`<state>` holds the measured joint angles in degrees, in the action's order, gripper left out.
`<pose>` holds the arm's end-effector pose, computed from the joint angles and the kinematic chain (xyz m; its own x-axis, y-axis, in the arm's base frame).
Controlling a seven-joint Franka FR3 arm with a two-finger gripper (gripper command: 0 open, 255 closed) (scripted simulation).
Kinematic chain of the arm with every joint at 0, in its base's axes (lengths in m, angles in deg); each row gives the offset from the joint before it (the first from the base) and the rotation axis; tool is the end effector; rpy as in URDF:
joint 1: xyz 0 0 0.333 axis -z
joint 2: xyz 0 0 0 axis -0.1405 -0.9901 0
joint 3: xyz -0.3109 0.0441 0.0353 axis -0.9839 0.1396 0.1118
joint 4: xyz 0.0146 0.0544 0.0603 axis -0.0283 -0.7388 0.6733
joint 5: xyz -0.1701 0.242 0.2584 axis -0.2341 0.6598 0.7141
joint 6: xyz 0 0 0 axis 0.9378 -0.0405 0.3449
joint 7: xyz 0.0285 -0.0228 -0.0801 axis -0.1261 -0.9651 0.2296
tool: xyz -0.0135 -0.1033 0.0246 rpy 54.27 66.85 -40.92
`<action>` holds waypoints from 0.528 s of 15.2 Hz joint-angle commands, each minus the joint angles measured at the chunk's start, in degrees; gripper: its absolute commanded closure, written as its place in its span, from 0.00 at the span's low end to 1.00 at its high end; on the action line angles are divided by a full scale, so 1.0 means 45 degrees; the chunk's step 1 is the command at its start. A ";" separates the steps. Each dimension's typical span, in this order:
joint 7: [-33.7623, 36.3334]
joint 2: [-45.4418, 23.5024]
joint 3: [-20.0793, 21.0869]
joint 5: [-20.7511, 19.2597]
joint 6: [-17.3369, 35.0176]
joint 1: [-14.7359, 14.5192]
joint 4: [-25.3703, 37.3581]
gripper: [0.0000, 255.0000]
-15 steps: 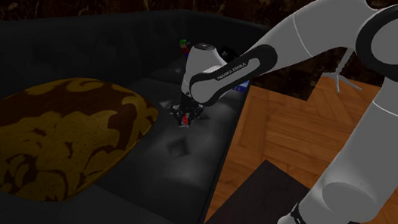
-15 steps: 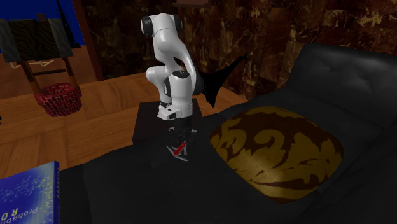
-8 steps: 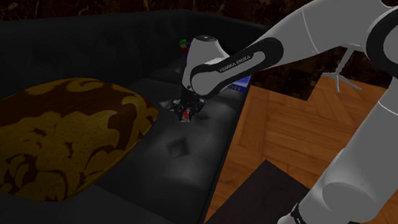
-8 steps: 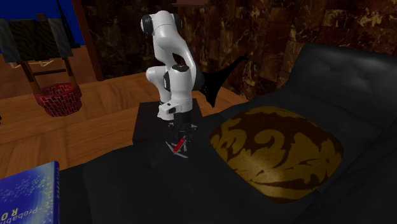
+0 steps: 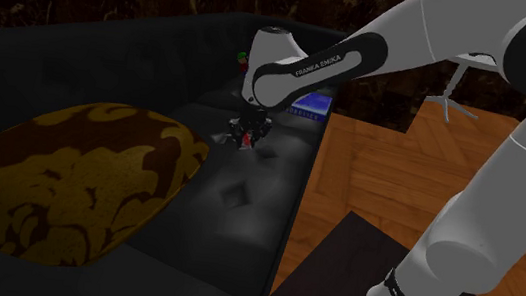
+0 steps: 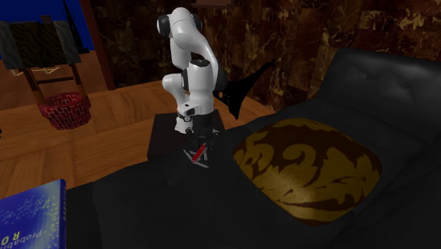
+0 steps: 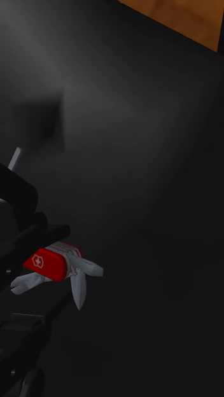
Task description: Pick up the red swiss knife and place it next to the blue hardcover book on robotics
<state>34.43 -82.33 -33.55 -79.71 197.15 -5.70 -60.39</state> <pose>0.5349 0.0623 0.4016 0.9034 -0.4039 0.1440 -0.4036 -0.9144 -0.0323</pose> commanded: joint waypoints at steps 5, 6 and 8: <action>-0.0162 0.0461 -0.0023 0.0149 -0.0994 0.0010 0.0537 1.00; -0.0181 0.0527 -0.0025 0.0168 -0.1162 0.0009 0.0640 1.00; -0.0499 0.0437 -0.0186 0.0196 -0.1250 0.0148 0.0829 1.00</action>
<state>32.89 -80.18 -34.04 -78.90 191.94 -5.33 -57.23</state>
